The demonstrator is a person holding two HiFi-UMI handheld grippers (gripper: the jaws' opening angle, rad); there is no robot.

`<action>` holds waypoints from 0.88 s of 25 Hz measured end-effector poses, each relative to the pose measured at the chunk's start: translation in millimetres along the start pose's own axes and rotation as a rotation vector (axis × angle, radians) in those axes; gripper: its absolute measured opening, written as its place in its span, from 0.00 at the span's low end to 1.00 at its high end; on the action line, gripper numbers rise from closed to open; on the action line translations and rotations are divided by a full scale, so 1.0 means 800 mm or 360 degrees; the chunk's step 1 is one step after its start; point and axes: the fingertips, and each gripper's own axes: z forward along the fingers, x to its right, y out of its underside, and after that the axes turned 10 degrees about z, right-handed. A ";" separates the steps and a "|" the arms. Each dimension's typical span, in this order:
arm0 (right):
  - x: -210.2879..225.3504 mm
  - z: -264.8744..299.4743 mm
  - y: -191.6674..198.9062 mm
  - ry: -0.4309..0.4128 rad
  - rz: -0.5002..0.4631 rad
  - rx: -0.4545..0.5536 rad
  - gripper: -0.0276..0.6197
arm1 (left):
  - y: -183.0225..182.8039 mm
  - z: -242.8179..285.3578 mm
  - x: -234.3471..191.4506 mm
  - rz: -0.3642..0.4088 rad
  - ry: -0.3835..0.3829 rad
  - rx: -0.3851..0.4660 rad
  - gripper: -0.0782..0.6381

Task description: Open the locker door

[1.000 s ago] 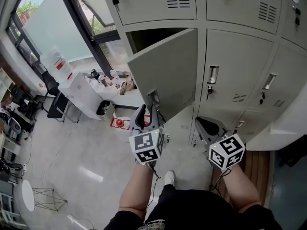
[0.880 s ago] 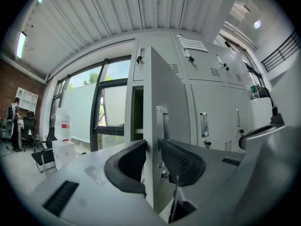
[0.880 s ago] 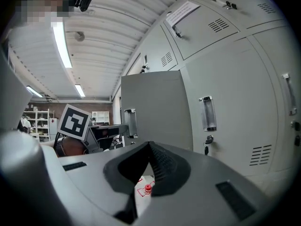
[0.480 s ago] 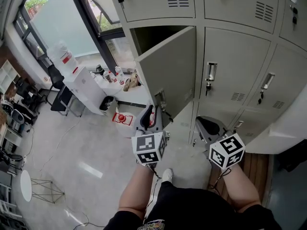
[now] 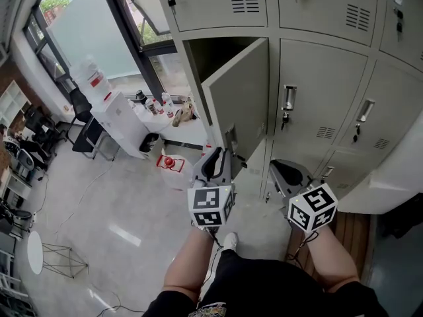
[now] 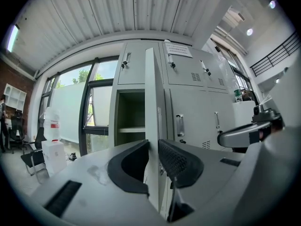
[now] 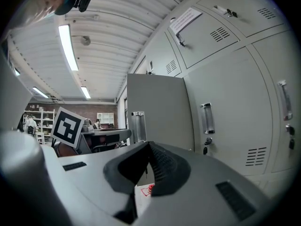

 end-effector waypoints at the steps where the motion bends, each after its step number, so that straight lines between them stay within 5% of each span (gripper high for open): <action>1: 0.000 -0.002 0.000 0.0002 -0.0001 0.0002 0.13 | -0.001 -0.001 0.003 0.0003 0.0009 0.0006 0.21; 22: -0.009 -0.036 -0.003 0.0077 0.0035 0.0042 0.13 | -0.015 -0.014 0.069 0.0021 0.0225 0.0024 0.21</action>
